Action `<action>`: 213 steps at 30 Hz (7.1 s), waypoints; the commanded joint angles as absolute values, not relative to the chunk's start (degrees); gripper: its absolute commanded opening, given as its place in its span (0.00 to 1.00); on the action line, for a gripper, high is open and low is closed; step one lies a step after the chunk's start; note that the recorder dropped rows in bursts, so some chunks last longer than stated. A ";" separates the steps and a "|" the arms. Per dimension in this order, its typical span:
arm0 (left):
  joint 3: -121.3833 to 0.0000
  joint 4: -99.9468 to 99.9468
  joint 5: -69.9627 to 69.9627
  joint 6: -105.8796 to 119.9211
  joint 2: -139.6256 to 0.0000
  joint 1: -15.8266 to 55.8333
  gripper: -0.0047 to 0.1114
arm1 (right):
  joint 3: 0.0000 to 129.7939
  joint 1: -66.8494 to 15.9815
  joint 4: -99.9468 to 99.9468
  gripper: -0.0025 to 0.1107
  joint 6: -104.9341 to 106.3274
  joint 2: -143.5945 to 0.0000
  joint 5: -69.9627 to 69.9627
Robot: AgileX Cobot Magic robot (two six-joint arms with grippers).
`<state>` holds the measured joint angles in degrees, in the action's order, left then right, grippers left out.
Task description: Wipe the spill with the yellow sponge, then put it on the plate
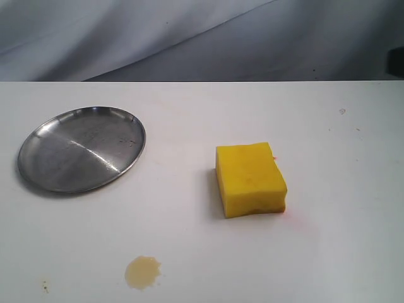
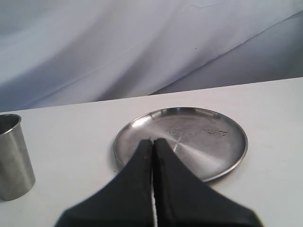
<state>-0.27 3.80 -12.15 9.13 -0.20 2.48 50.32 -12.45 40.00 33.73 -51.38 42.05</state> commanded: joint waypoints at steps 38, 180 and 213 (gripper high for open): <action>0.00 3.94 -11.77 9.15 0.00 2.81 0.04 | 80.72 -28.26 9.37 0.13 13.09 -120.32 48.81; 0.00 3.94 -11.77 9.15 0.00 2.81 0.04 | 103.09 -53.41 -4.17 0.02 -0.50 -130.41 65.98; 0.00 3.94 -11.77 9.15 0.00 2.81 0.04 | 91.13 -56.62 21.34 0.02 10.53 -116.20 56.26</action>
